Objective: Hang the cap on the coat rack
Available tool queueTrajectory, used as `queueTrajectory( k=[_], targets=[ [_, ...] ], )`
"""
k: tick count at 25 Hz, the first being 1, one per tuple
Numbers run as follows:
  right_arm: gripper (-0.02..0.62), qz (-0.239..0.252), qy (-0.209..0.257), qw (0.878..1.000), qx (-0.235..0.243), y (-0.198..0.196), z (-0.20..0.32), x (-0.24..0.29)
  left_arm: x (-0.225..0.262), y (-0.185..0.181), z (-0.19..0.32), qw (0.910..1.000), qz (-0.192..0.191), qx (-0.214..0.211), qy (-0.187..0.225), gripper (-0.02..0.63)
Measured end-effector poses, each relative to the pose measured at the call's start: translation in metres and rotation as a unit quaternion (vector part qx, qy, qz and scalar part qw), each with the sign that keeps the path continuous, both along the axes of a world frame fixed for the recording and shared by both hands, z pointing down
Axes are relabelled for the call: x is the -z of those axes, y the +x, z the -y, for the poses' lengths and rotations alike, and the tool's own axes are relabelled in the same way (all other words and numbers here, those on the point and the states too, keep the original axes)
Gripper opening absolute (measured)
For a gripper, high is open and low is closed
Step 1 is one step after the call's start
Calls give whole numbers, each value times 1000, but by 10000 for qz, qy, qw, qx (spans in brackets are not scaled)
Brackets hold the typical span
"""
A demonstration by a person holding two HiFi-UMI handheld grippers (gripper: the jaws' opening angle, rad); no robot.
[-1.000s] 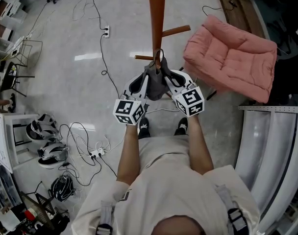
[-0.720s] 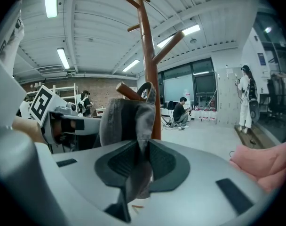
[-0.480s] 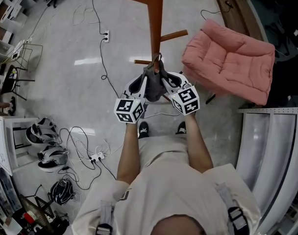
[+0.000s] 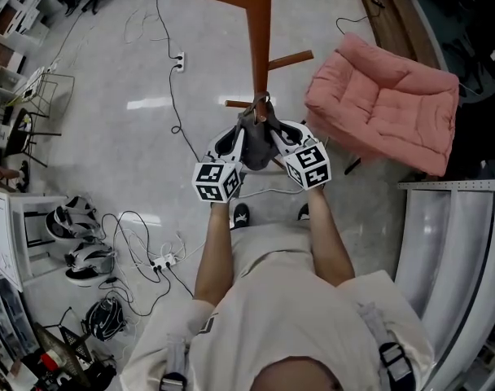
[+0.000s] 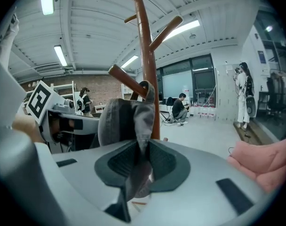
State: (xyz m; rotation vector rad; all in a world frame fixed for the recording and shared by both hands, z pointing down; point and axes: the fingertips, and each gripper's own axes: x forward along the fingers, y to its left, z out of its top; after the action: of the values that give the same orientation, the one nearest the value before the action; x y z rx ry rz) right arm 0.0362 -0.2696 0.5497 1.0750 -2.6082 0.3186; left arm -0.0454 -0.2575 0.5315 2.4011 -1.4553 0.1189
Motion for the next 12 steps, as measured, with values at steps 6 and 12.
queueTrajectory(
  k=[6, 12],
  targets=[
    [67, -24, -71, 10000, 10, -2, -6, -6, -8, -5, -6, 9999, 39, 45, -114, 44],
    [74, -41, -141, 9998, -128, 0, -8, -10, -12, -4, -10, 9999, 27, 9, -158, 55]
  ],
)
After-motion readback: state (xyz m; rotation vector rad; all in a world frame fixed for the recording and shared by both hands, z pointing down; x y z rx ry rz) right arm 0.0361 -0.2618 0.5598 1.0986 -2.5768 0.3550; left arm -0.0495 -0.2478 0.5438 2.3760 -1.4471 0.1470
